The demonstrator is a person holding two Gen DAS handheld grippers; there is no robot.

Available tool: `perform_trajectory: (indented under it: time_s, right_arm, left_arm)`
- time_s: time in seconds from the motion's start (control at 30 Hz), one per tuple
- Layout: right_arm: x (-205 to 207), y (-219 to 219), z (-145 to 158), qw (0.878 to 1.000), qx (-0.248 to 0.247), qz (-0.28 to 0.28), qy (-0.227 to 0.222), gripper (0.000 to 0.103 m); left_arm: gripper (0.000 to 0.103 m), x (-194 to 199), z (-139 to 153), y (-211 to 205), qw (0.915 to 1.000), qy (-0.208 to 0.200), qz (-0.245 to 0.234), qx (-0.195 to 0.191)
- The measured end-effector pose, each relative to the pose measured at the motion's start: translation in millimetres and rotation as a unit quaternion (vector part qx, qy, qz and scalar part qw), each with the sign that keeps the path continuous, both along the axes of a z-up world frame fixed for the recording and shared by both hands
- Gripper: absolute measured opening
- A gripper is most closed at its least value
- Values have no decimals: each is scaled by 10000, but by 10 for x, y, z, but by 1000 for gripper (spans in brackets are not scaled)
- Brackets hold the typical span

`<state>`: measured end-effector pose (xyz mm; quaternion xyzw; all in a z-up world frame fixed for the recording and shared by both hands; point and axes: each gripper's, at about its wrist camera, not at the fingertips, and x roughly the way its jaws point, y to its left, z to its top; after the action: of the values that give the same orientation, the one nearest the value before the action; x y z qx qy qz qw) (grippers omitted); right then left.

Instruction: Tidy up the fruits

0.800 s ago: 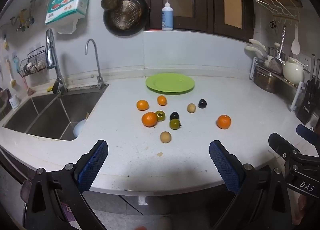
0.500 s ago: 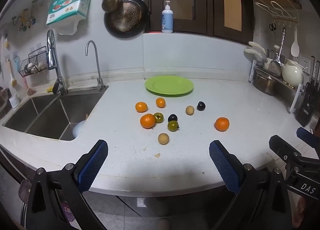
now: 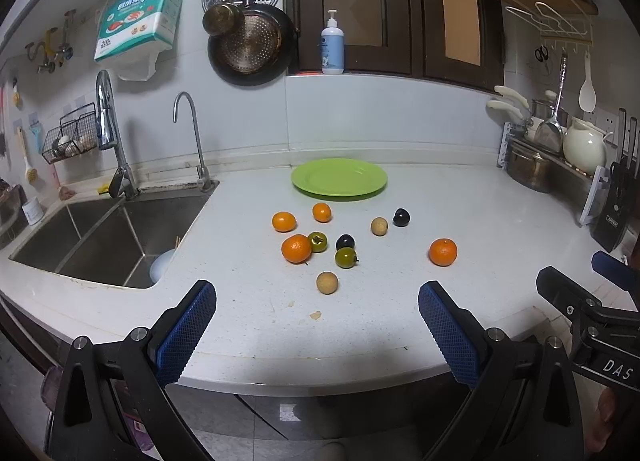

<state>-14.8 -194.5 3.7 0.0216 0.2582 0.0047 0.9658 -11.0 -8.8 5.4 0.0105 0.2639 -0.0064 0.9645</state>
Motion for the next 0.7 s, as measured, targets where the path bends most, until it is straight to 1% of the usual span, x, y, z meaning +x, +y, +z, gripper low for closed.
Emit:
perform_trajectory:
  time_s: [0.7]
  right_arm:
    - [10, -28, 11, 10000, 28, 3, 14, 102]
  left_arm:
    - [103, -10, 23, -46, 10000, -89, -13, 43]
